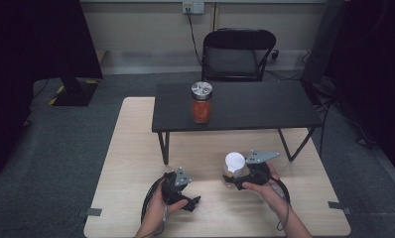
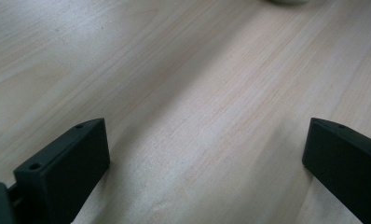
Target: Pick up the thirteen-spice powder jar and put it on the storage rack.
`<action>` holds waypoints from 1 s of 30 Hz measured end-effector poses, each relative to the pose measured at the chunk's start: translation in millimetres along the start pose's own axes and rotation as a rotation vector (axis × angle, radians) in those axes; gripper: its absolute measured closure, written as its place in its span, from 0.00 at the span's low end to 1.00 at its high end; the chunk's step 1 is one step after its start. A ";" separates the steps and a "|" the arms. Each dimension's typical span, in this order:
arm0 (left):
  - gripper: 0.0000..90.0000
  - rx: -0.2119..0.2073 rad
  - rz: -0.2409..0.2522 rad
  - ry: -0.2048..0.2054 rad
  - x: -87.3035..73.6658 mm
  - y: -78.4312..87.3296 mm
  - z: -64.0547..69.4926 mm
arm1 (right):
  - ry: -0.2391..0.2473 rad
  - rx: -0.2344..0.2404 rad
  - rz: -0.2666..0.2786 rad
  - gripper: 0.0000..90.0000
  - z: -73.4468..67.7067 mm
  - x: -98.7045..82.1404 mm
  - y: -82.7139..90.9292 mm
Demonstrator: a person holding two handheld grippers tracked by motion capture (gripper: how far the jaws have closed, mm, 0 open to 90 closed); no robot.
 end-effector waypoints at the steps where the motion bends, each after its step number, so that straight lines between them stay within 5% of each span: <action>1: 0.00 0.000 0.000 0.000 0.0 0.0 0.0 | -0.003 -0.001 0.001 0.24 -0.3 -0.2 -0.6; 17: 0.00 0.000 0.000 0.000 0.0 0.0 0.0 | 0.053 -0.048 0.035 0.33 -7.0 -3.2 -0.5; 30: 0.00 0.000 0.000 0.000 0.0 0.0 0.0 | 0.074 -0.040 0.038 0.34 -10.6 8.9 10.6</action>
Point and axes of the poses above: each handheld gripper's, and its own axes: y roughly backward along the jaws, x roughly out of its top, z roughly to its right, the point moved 9 cm from there along -y, roughly forward along the jaws, and after that the axes turned 14 degrees about y, right-handed, at the moved point
